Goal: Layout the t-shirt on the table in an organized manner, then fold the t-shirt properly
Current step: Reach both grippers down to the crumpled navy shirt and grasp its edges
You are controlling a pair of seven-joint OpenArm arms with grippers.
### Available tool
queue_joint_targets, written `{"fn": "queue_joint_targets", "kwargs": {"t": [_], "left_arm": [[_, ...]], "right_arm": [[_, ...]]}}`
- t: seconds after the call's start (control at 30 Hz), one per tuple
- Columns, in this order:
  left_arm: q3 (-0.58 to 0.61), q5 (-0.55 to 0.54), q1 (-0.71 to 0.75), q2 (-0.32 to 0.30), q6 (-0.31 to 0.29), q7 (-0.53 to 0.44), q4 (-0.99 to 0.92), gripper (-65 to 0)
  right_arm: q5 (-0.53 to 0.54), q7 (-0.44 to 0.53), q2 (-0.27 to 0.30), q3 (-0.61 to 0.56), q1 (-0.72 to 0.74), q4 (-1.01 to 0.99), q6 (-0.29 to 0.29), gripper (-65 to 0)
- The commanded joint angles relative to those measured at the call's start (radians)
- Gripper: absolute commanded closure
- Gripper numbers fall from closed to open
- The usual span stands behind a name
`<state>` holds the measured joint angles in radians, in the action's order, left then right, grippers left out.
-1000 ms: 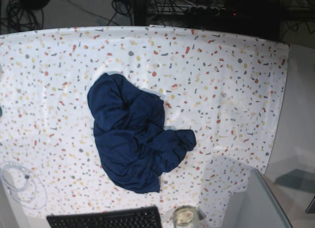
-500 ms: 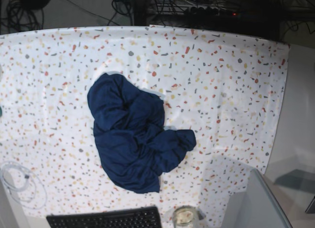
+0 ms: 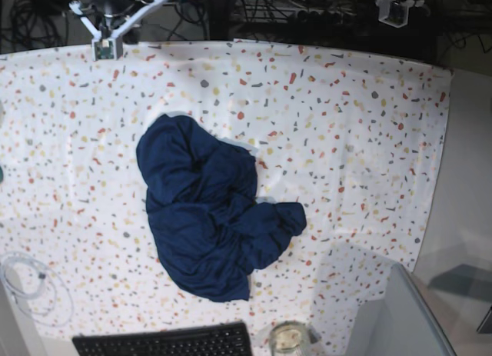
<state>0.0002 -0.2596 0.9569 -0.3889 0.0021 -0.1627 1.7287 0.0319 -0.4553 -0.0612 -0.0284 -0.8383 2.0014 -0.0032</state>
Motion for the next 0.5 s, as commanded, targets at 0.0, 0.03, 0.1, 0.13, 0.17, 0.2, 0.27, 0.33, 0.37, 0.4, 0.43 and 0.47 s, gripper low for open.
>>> {"fn": "queue_joint_targets", "kwargs": {"t": [0.0, 0.03, 0.1, 0.13, 0.17, 0.2, 0.27, 0.33, 0.37, 0.4, 0.43, 0.47], "left_arm": [[-0.002, -0.010, -0.019, -0.006, 0.003, -0.008, 0.027, 0.0], [-0.002, -0.017, -0.048, -0.011, 0.003, 0.021, 0.029, 0.0], [-0.002, -0.020, -0.121, -0.020, 0.003, 0.113, 0.034, 0.0], [-0.002, -0.020, -0.160, -0.020, 0.003, 0.174, 0.035, 0.0], [-0.002, -0.020, -0.194, -0.018, 0.003, 0.231, 0.043, 0.0], [-0.002, -0.022, -0.220, -0.018, 0.003, 0.275, 0.047, 0.0], [-0.002, -0.022, -0.272, -0.015, 0.003, 0.357, 0.058, 0.0], [-0.002, -0.023, -0.315, 0.006, 0.005, 0.395, 0.057, 0.0], [-0.004, -0.023, -0.335, 0.021, 0.006, 0.397, 0.050, 0.0], [-0.009, -0.022, -0.349, 0.035, 0.006, 0.397, 0.046, 0.0], [-0.022, -0.022, -0.361, 0.051, 0.006, 0.397, 0.043, 0.0], [-0.036, -0.023, -0.372, 0.074, 0.006, 0.397, 0.041, 0.0]], "right_arm": [[0.000, 0.022, -0.001, -0.021, 0.029, 0.017, -0.001, 0.0], [0.000, 0.022, -0.001, -0.038, 0.066, 0.015, -0.001, 0.0], [0.000, 0.017, -0.001, -0.061, 0.170, 0.005, -0.001, -0.2], [0.000, -0.009, -0.004, -0.066, 0.222, -0.014, -0.001, -0.3], [0.000, -0.059, -0.004, -0.071, 0.277, -0.026, -0.001, -1.7], [0.000, -0.115, -0.004, -0.072, 0.327, -0.037, -0.001, -4.2], [0.000, -0.242, -0.004, -0.072, 0.425, -0.060, -0.001, -12.2], [0.000, -0.359, 0.002, -0.075, 0.511, -0.072, -0.001, -21.6], [0.000, -0.399, 0.004, -0.075, 0.548, -0.080, -0.001, -26.0], [-0.002, -0.425, 0.011, -0.075, 0.581, -0.086, -0.001, -29.0], [-0.002, -0.443, 0.033, -0.084, 0.615, -0.095, -0.001, -31.8], [-0.002, -0.454, 0.056, -0.120, 0.644, -0.109, -0.001, -33.2]]}}
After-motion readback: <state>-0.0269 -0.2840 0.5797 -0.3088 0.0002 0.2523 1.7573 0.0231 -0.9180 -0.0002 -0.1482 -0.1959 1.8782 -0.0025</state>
